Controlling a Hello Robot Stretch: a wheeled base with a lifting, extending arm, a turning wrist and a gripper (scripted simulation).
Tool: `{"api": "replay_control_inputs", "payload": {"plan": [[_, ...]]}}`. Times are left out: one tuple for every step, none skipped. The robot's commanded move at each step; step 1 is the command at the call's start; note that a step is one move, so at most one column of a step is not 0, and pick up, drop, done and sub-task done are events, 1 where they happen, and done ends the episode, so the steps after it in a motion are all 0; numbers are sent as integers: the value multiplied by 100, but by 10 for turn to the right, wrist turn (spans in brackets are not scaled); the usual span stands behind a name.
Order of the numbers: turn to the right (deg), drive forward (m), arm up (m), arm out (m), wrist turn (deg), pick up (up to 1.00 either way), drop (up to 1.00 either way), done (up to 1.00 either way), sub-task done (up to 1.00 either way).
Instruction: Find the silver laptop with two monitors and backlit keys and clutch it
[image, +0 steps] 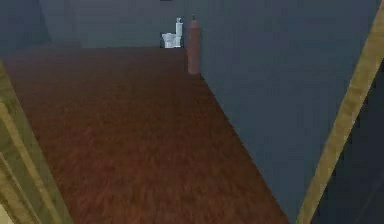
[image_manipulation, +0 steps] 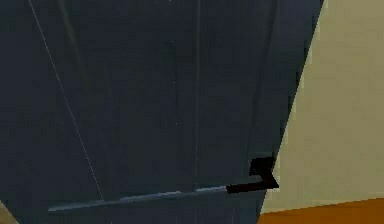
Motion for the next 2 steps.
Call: {"api": "replay_control_inputs", "payload": {"plan": [[0, 30, 0, 0, 0, 0, 0, 0, 0], [-240, 0, 0, 0, 0, 0, 0, 0, 0]]}}
